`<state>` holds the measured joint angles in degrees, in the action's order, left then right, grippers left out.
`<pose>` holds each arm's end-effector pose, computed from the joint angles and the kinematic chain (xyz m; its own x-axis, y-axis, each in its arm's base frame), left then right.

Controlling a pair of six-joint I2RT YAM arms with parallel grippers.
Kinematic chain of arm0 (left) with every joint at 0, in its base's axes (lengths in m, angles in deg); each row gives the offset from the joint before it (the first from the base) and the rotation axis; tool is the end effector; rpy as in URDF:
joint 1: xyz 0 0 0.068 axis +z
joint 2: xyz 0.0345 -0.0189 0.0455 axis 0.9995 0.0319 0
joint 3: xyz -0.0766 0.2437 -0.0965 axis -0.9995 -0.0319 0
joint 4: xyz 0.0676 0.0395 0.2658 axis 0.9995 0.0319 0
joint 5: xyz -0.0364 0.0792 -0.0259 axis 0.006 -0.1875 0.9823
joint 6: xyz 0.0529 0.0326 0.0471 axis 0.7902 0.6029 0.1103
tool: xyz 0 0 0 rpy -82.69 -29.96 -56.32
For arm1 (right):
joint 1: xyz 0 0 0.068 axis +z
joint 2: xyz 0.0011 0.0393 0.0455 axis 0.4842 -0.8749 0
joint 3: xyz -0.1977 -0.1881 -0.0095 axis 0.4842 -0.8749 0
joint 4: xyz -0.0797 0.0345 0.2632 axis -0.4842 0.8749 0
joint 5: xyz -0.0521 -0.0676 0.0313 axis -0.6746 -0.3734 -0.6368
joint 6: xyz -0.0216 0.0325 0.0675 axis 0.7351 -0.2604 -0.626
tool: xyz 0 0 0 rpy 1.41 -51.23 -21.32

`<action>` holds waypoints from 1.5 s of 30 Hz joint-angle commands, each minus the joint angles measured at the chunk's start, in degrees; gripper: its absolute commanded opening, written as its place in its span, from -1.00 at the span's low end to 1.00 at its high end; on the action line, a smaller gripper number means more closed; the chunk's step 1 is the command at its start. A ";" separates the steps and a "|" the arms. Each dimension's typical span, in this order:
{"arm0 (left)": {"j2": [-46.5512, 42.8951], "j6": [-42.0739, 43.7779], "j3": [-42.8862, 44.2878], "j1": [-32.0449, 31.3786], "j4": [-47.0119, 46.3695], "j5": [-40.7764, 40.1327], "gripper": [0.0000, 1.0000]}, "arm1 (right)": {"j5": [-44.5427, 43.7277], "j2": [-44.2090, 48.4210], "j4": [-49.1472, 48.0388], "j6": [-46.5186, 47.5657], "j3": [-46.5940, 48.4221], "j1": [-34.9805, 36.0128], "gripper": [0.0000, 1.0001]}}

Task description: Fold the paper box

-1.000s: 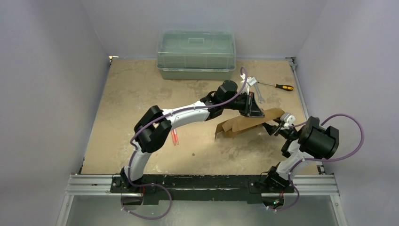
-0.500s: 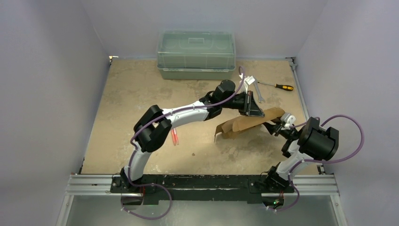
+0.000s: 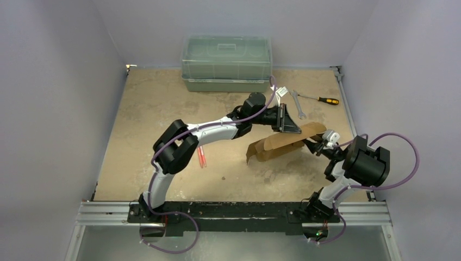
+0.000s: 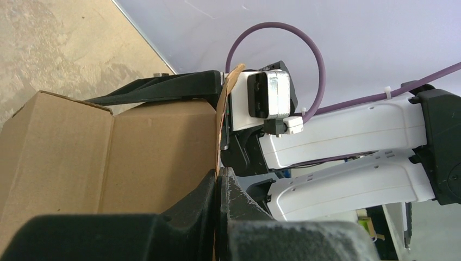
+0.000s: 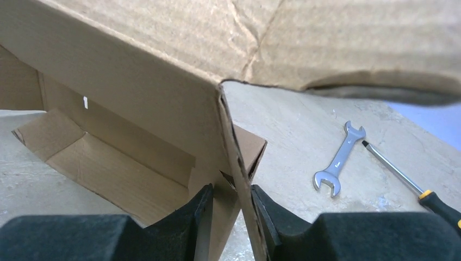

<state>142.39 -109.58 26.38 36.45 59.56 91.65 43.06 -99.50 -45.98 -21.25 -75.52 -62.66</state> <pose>0.3009 -0.4469 0.2430 -0.8868 0.0337 -0.4610 0.4621 0.0818 -0.8830 0.2166 -0.0661 0.1186 0.1921 -0.1892 -0.9630 -0.6816 0.6803 -0.2696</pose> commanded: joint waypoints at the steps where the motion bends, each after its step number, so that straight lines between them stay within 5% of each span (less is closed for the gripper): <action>1: -0.92 -3.35 -1.21 0.85 -6.48 1.92 -1.00 | -2.17 1.29 -17.70 1.73 -0.17 0.78 -0.37; 12: -0.12 -6.07 -1.94 1.27 -9.98 2.67 -1.00 | -8.13 5.34 -9.44 8.32 -0.86 3.24 -0.65; 15: -0.48 -6.44 -2.45 1.49 -10.36 2.49 -1.00 | -12.31 11.90 8.79 20.21 0.13 5.58 -0.85; 16: -0.73 -6.36 -2.60 1.65 -10.36 2.35 -1.00 | -13.20 14.42 22.04 25.35 1.47 6.06 -0.99; 19: -1.97 -5.55 -3.66 2.32 -9.79 1.55 -1.00 | -14.01 20.04 50.34 42.92 7.02 6.42 -1.00; 23: -4.07 -4.17 -6.04 3.83 -9.16 0.12 -1.00 | -13.37 23.39 58.46 44.72 9.18 6.40 -1.00; 26: -5.57 -2.55 -7.26 4.72 -8.07 -0.54 -0.97 | -14.62 25.72 79.34 56.80 14.75 6.44 -1.00; 30: -7.94 0.96 -7.87 5.65 -4.68 -1.89 -0.72 | -14.73 25.48 103.89 69.32 22.20 6.45 -1.00; 36: -12.89 7.98 -10.01 6.69 -0.15 -6.49 -0.14 | -18.37 21.40 127.09 76.61 31.28 6.42 -1.00; 45: -27.19 21.91 -21.26 8.11 4.25 -21.33 0.53 | -24.69 23.74 130.81 60.97 35.47 7.13 -1.00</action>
<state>123.96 -96.79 10.52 43.92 63.10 79.39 23.28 -78.63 81.05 47.18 -42.99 -55.99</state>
